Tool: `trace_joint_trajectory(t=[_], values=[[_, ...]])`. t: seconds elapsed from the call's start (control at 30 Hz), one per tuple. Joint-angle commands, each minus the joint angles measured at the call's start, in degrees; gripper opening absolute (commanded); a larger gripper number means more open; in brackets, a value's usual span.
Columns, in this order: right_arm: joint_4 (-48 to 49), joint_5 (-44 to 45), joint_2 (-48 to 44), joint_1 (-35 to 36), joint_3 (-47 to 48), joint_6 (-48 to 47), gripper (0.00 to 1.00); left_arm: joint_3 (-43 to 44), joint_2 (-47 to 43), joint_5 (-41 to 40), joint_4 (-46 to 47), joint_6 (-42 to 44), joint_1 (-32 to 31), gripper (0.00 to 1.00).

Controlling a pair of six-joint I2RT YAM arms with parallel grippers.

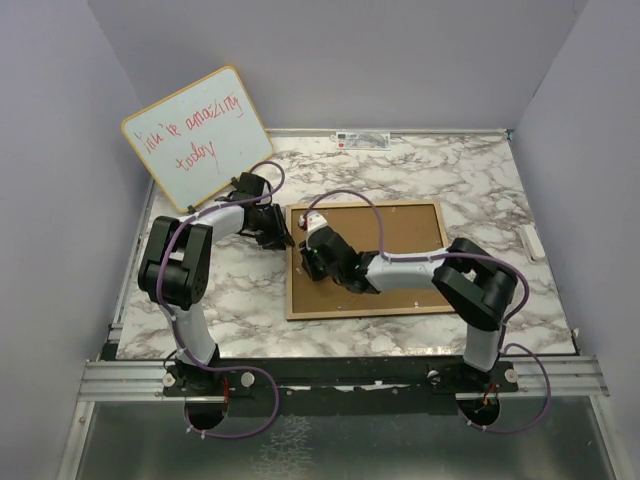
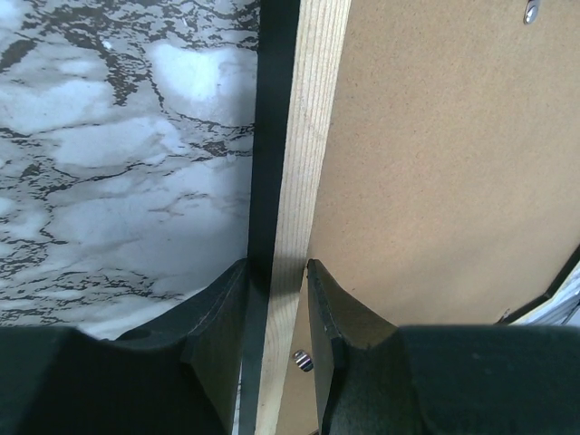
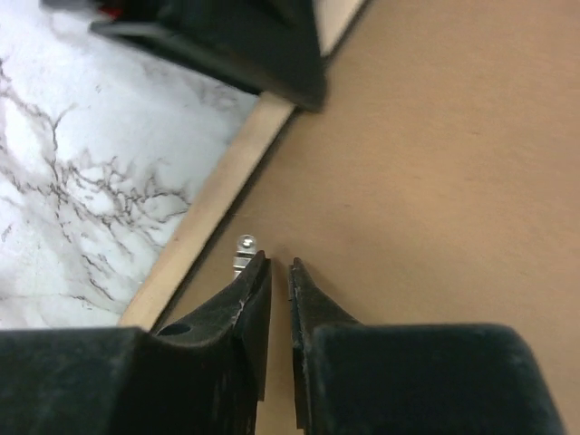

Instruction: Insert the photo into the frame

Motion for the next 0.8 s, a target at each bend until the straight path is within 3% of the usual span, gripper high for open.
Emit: trace_joint_trajectory(t=[0.0,0.2,0.43,0.77], values=[[-3.3,-6.0,-6.1,-3.6,-1.4,6.1,0.20,-1.2,4.3,-2.6,-1.4,2.1,-0.2,0.35],[-3.6,-8.8,-6.3,-3.8,-1.2,6.0,0.27,-1.0,4.3,-2.6,-1.4,2.4,-0.2,0.35],[-5.5,-11.0,-2.5,-3.8,-0.4,4.9,0.12,-1.3,4.3,-2.6,-1.3,2.5,-0.2,0.35],[-6.4,-14.6,3.0,-3.7,2.2,4.8,0.10,-1.8,4.2,-2.6,-1.4,2.4,-0.2,0.35]])
